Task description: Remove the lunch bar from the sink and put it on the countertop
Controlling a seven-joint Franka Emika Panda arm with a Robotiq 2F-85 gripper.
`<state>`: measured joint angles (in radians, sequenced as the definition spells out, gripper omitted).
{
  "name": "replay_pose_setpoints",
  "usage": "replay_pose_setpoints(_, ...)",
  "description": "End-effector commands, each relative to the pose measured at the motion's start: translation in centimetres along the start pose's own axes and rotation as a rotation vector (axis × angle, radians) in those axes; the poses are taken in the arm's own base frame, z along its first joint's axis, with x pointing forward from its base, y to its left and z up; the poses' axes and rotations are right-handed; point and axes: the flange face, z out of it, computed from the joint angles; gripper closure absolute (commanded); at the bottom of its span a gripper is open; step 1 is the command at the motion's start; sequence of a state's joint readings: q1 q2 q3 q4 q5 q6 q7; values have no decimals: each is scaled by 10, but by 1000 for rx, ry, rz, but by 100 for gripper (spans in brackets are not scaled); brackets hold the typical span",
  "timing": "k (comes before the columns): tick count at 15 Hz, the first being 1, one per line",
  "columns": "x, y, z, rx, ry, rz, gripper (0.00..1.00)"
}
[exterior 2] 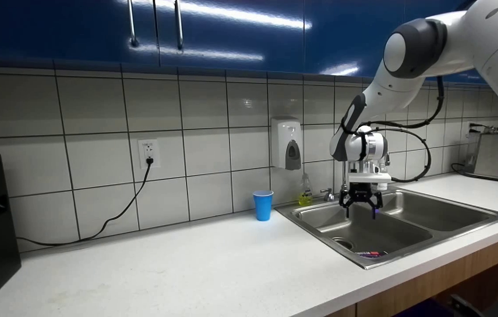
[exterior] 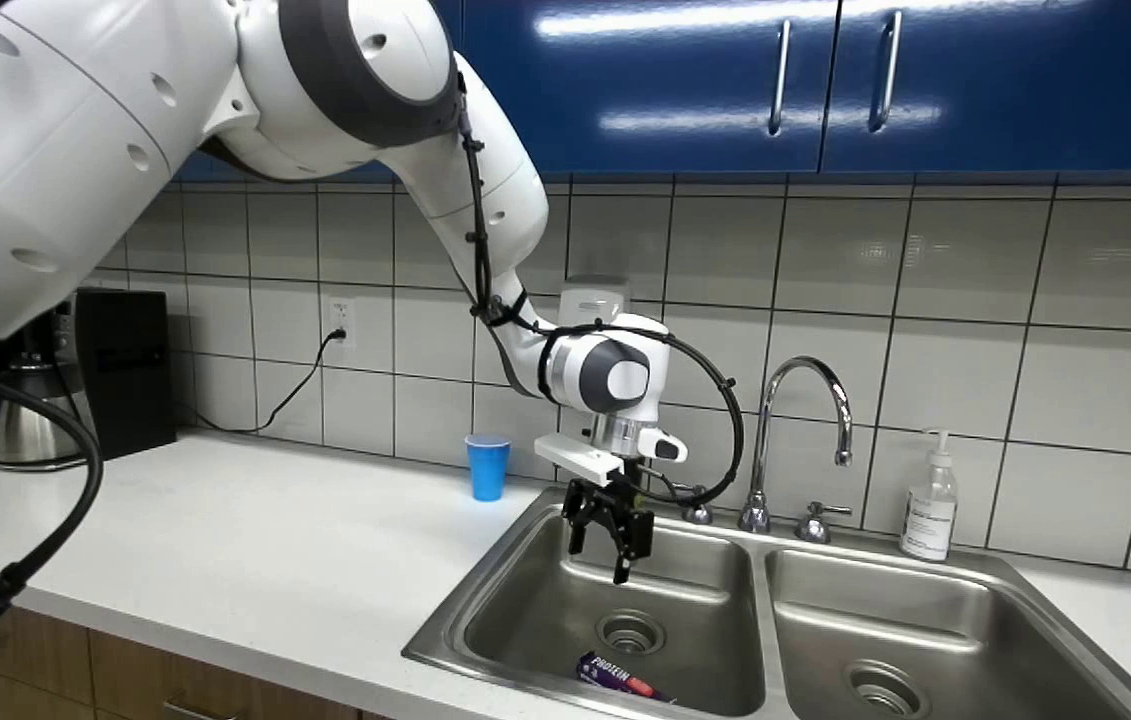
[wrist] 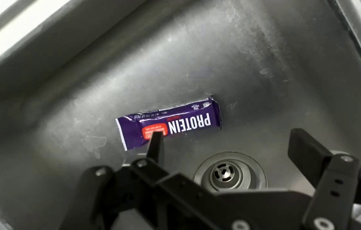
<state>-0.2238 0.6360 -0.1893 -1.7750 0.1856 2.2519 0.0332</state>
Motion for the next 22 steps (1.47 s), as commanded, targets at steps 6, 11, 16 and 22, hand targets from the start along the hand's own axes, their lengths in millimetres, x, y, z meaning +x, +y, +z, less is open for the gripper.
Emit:
replay_pose_setpoints(6,15,13,49,-25,-69,-26,0)
replay_pose_setpoints(11,13,33,63,-43,-84,-15,0)
replay_pose_setpoints(16,15,52,73,-82,-91,-11,0)
replay_pose_setpoints(22,21,63,89,-127,-93,-21,0)
